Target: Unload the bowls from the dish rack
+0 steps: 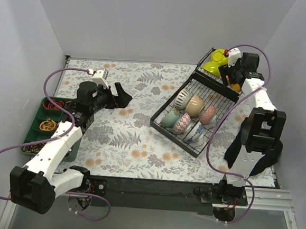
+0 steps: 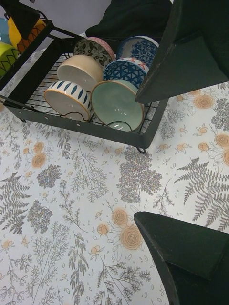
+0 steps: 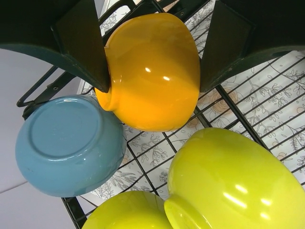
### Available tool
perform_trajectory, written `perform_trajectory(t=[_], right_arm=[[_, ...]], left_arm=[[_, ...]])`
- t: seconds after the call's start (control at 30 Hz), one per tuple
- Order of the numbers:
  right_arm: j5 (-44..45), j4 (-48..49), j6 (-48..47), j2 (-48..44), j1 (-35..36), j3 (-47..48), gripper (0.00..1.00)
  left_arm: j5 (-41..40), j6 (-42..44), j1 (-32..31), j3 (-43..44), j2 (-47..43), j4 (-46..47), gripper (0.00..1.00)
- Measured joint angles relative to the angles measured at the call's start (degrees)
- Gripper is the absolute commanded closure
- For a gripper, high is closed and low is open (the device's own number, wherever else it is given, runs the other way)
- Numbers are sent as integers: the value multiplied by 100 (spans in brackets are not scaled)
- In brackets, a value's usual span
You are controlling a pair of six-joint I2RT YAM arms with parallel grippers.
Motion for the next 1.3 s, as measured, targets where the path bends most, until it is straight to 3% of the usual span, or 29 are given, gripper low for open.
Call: perform_trajectory(t=[0.23,0.33,0.83,1.3], right_arm=[[155,-7,-22,4,57,17,56],[197,-35,-15,4,72,46,61],[1285,0,66,-354,535,-146,66],[1397,229,649,-1084,595,-625,66]], left_arm=[[48,-4,0,0,4,0,2],[50,-4,0,0,4,0,2],[50,-2,0,0,4,-2,2],[118,-2,0,0,4,0,2]])
